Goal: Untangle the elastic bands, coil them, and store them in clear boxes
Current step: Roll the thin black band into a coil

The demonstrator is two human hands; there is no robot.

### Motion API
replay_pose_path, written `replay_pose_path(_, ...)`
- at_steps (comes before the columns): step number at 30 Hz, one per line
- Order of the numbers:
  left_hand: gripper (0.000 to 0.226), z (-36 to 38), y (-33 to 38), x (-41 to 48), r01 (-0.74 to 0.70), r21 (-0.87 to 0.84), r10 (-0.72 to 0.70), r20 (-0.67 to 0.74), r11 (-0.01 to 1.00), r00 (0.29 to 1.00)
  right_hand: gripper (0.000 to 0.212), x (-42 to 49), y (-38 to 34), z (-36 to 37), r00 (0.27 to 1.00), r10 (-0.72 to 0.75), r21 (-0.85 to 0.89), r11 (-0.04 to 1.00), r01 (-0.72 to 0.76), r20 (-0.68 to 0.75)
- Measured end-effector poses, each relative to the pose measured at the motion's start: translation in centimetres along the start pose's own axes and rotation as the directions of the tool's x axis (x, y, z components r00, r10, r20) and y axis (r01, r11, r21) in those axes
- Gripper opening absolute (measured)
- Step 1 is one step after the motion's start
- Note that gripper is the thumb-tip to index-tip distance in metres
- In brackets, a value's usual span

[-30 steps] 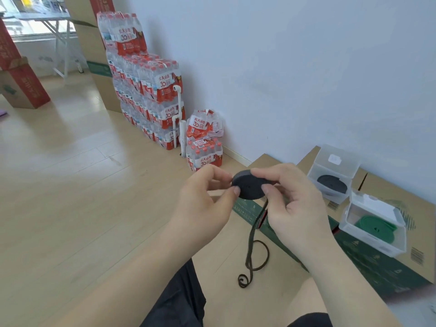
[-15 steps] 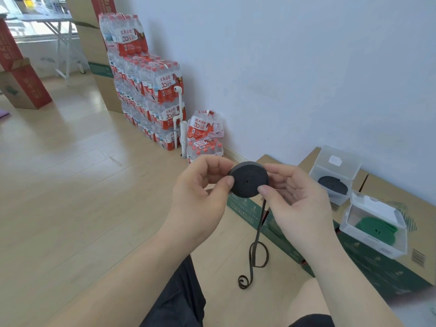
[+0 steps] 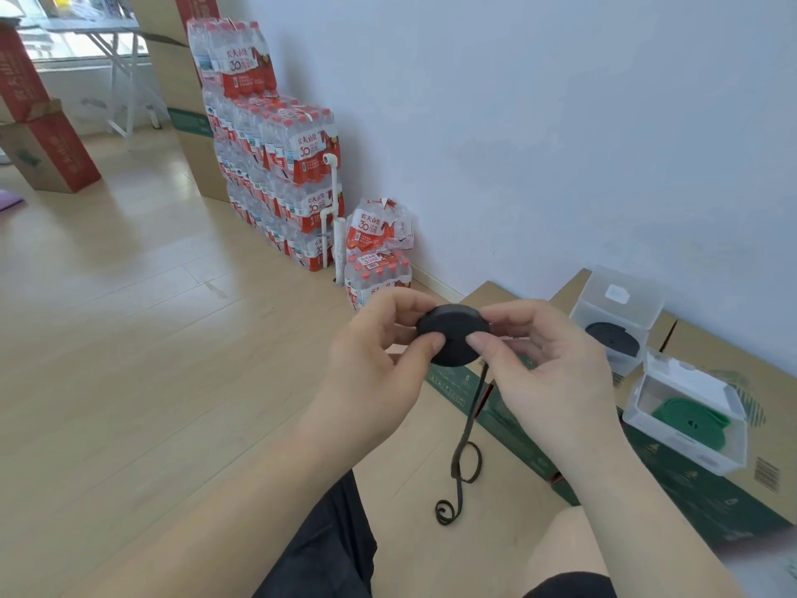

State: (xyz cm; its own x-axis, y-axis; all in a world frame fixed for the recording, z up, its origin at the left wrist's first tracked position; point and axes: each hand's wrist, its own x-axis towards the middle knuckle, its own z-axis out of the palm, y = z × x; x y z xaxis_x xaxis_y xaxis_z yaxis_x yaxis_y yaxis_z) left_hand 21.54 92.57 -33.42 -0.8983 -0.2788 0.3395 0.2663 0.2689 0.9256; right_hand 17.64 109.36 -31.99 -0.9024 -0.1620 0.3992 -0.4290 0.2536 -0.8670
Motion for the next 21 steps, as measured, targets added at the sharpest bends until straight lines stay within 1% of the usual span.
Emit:
replay_pose_path(2,0.038,0.1,0.1,0.0,0.074,-0.138,-0.077,-0.015,0.988,0.997,0.035,-0.4,0.5,0.3,0.998,0.064,0.085,0.994,-0.065,0.012)
replay_pose_path(4,0.032,0.1,0.3,0.0,0.119,-0.25,-0.126,-0.014,0.961,0.992,0.042,-0.7,0.7,0.7,0.999,0.051,0.103,0.993,-0.052,0.011)
replay_pose_path(5,0.029,0.2,0.2,-0.1,0.136,-0.262,-0.143,-0.009,0.956,0.99,0.044,-0.7,0.8,0.9,0.999,0.032,0.094,0.995,-0.033,0.011)
replay_pose_path(6,0.027,0.3,0.1,-0.1,0.148,-0.225,-0.152,0.0,0.963,0.988,0.047,-0.7,0.8,0.9,1.0,0.008,0.068,0.998,-0.009,0.017)
replay_pose_path(7,0.026,0.3,-0.1,-0.2,0.132,-0.127,-0.133,0.0,0.983,0.991,0.049,-0.7,0.8,0.9,0.999,-0.025,0.019,1.0,0.025,0.027)
replay_pose_path(9,0.03,0.1,-0.2,-0.3,0.003,0.136,-0.004,0.009,0.991,1.0,0.051,-0.2,0.8,0.6,0.989,-0.133,-0.125,0.982,0.14,0.063)
replay_pose_path(10,0.034,0.0,-0.2,-0.4,-0.077,0.217,0.071,0.032,0.973,0.997,0.051,-0.1,0.9,0.4,0.976,-0.195,-0.2,0.957,0.211,0.098)
replay_pose_path(11,0.037,-0.1,-0.1,-0.4,-0.132,0.24,0.12,0.064,0.962,0.991,0.05,0.0,0.9,0.4,0.959,-0.25,-0.26,0.925,0.277,0.133)
replay_pose_path(12,0.037,-0.1,0.0,-0.4,-0.148,0.225,0.131,0.088,0.963,0.987,0.049,0.1,0.8,0.3,0.945,-0.286,-0.293,0.901,0.321,0.156)
replay_pose_path(13,0.037,-0.1,0.1,-0.5,-0.137,0.202,0.121,0.091,0.97,0.989,0.048,0.1,0.8,0.3,0.943,-0.295,-0.294,0.897,0.329,0.155)
replay_pose_path(14,0.037,-0.1,0.1,-0.5,-0.111,0.171,0.099,0.074,0.979,0.992,0.046,0.1,0.6,0.3,0.954,-0.269,-0.263,0.919,0.295,0.132)
replay_pose_path(16,0.036,-0.2,0.2,-0.4,-0.026,0.069,0.025,0.022,0.997,0.999,0.044,-0.1,0.3,0.3,0.989,-0.143,-0.123,0.981,0.147,0.043)
replay_pose_path(18,0.034,-0.1,0.2,-0.3,0.079,-0.113,-0.081,-0.014,0.99,0.997,0.043,-0.4,0.4,0.4,0.999,-0.048,-0.01,0.999,0.047,-0.006)
replay_pose_path(20,0.03,0.0,0.3,-0.4,0.139,-0.27,-0.154,-0.036,0.953,0.987,0.042,-0.9,0.7,0.7,1.0,-0.026,0.043,0.999,0.026,-0.009)
replay_pose_path(21,0.029,0.1,0.3,-0.5,0.147,-0.308,-0.168,-0.042,0.94,0.985,0.042,-1.1,0.9,0.9,0.999,-0.03,0.055,0.998,0.03,-0.011)
